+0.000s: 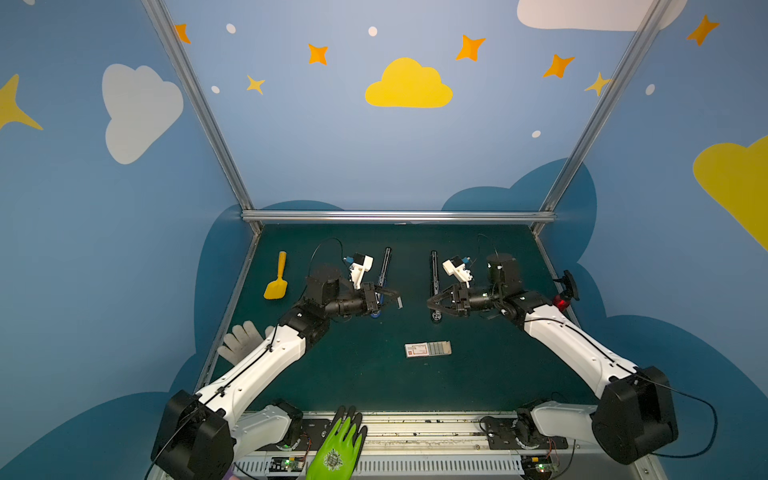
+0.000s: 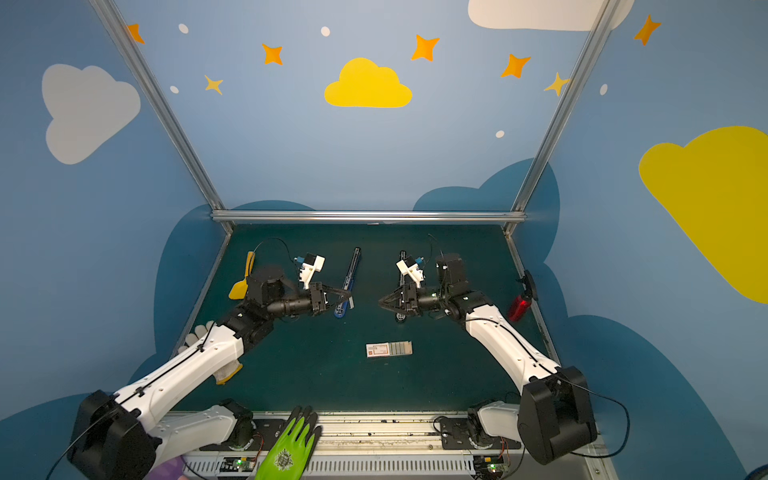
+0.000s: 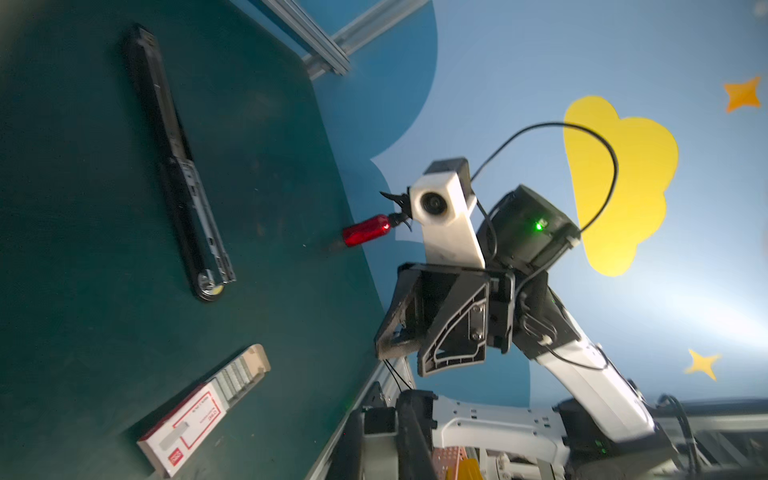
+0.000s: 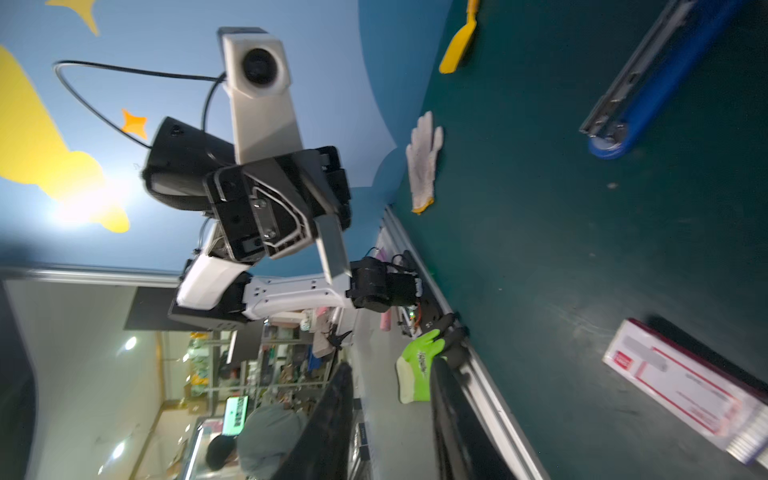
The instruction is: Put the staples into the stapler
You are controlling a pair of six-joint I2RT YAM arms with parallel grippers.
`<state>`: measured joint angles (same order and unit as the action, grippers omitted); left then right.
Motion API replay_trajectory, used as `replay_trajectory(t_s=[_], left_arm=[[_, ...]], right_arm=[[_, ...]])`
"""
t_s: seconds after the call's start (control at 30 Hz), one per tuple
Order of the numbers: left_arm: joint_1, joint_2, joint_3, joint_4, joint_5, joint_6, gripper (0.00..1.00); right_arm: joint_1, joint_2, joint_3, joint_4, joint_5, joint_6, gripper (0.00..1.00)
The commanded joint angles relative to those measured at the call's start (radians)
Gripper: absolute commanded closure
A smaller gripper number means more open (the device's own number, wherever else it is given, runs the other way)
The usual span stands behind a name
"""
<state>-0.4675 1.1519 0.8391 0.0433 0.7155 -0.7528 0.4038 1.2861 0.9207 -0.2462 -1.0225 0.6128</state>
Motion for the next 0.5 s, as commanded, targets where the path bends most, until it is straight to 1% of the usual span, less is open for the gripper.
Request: replay_trajectory(t_s=[0.0,0.1,0.3,0.37,0.47], left_arm=[[0.005,0.019,0.083,-0.278,-0.17,0.194,0.86],[0.007,0.085,0.158,-0.382,-0.27,0.271,0.87],[0.012,0.277,0.319,-0.48,-0.39,0.382,0.86],[0.011,0.358,0.378,-0.502,-0.411,0.437,0.87],[0.013,0.476,0.473,-0.548,-0.455,0.496,0.87]], right_arm=[[0.01,-0.03,0.028,-0.229,0.227,-0.179,0.67],[0.037,-0.032,0.009,-0.203,0.348,-0.202,0.66],[0.134,0.019,0.032,-0.113,0.532,-0.233,0.66],[0.161,0.05,0.049,-0.085,0.575,-0.245,0.65],[0.176,0.098,0.073,-0.051,0.607,-0.234,0.64]])
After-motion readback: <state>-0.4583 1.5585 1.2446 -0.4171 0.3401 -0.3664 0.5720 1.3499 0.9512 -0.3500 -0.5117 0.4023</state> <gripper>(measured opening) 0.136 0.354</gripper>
